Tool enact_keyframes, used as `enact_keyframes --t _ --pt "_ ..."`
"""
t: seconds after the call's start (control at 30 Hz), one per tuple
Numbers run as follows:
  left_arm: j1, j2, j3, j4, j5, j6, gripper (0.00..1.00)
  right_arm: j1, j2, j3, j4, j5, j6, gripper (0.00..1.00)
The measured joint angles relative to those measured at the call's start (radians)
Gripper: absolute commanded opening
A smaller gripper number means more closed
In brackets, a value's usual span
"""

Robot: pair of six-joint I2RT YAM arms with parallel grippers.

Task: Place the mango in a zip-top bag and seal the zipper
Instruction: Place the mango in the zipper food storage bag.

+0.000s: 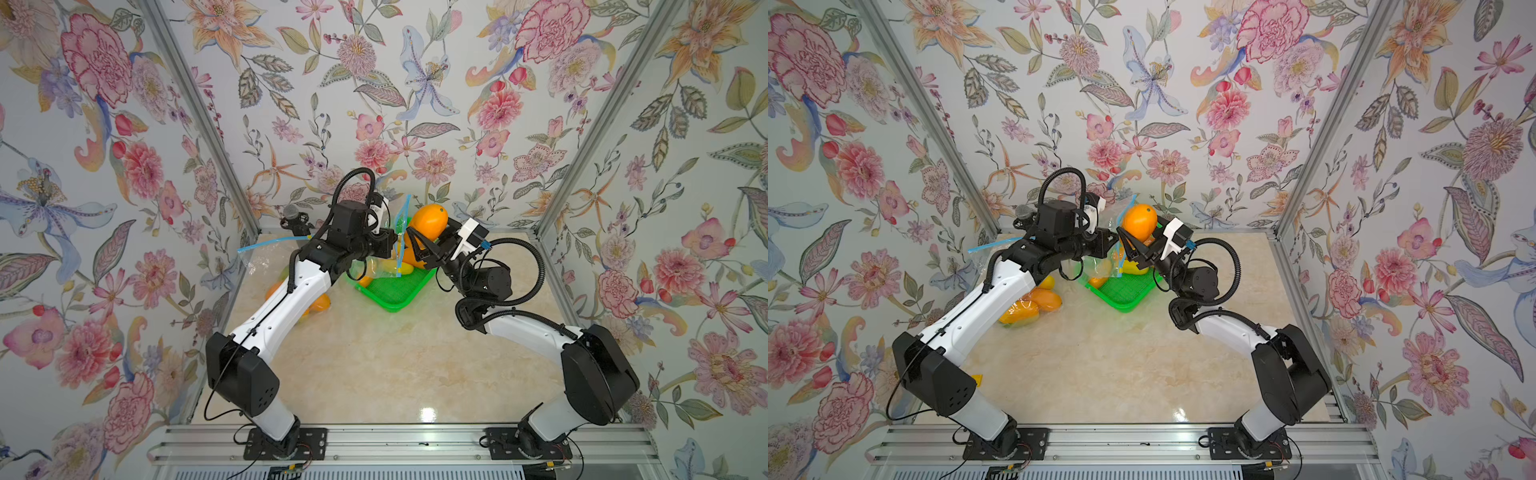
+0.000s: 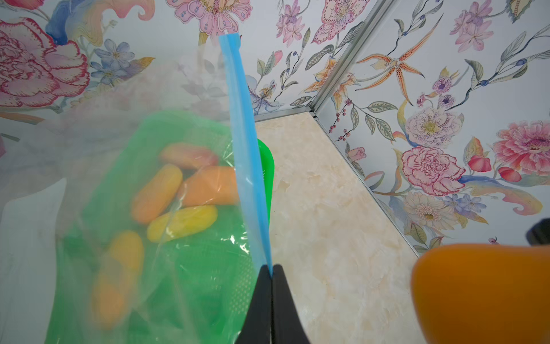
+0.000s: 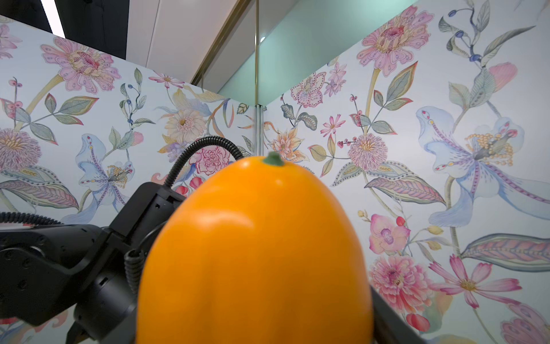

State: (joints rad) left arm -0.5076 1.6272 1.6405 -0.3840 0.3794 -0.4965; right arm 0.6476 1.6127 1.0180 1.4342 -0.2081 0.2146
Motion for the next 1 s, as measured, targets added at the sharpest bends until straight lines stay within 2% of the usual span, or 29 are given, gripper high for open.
enact_keyframes --t 0.17,0.33,0.43,0.63,1.0 --pt "0.0 -0.013 0.0 0.034 0.014 -0.013 0.0 0.021 0.123 0.082 0.052 0.077 0.005 0.09" --pt "0.027 -0.051 -0.024 0.054 0.044 -0.025 0.0 0.012 0.179 0.155 0.064 0.118 0.048 0.09" --pt "0.039 -0.066 -0.01 0.063 0.068 -0.029 0.0 -0.008 0.181 0.159 0.071 0.126 0.09 0.1" --pt "0.034 -0.002 0.134 0.074 0.14 -0.033 0.0 -0.083 0.164 0.145 0.075 0.138 0.171 0.1" --pt "0.017 0.035 0.133 0.074 0.172 -0.039 0.0 -0.101 0.134 0.129 0.088 0.092 0.233 0.11"
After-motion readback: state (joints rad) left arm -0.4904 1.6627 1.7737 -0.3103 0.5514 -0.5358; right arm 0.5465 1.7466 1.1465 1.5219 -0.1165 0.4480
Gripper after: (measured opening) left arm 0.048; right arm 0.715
